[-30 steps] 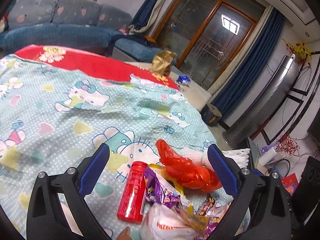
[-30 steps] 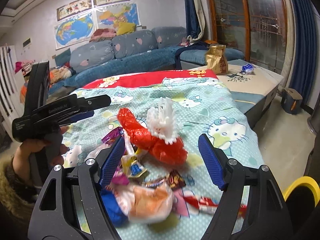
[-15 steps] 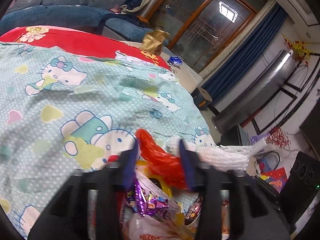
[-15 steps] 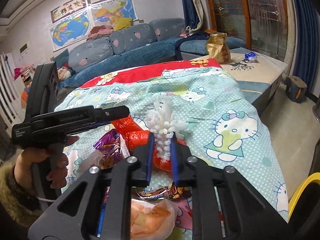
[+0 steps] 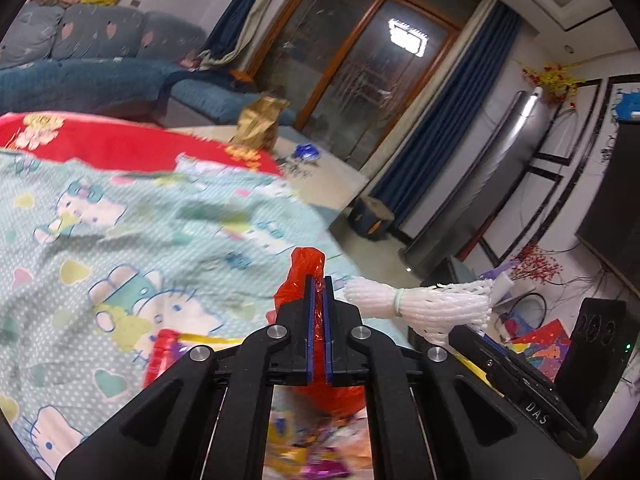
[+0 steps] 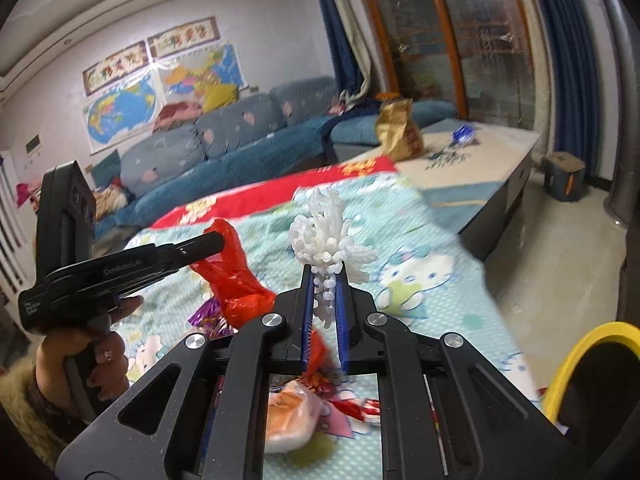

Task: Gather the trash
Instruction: 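Grasp another white foam net with the right gripper while the left gripper grasps the red plastic bag, then carry the foam net and red bag in both grippers over the yellow bin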

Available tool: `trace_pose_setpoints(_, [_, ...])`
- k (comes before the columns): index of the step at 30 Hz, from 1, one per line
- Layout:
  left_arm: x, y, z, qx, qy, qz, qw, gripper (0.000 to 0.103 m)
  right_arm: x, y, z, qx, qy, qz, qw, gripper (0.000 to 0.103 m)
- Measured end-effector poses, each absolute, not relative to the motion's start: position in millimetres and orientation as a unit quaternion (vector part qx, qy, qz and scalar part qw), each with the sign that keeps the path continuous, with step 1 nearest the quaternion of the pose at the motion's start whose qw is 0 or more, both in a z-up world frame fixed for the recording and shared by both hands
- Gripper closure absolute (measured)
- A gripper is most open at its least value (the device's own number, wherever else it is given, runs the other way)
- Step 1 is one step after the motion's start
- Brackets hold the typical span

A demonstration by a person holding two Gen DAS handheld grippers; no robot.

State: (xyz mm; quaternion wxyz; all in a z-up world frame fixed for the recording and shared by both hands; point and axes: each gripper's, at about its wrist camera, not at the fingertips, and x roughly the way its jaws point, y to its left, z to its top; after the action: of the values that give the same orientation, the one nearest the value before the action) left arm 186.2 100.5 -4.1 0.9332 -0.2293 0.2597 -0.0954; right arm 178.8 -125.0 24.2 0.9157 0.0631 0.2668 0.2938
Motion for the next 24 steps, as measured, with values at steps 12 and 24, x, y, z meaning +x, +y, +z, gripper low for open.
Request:
trace_pose_setpoints(12, [166.3,51.0,48.9,-0.193,0.209,-0.143,0.948,0.1,159.2,-183.2,40.2,0.087,0.253,0.266,0.926,0.097])
trace_pose_setpoints(24, [147.1,2.5,67.7,-0.155,0.204,-0.169,0.952,0.1,138.3,-241.4,40.5,0.103,0.245,0.236,0.935,0.097])
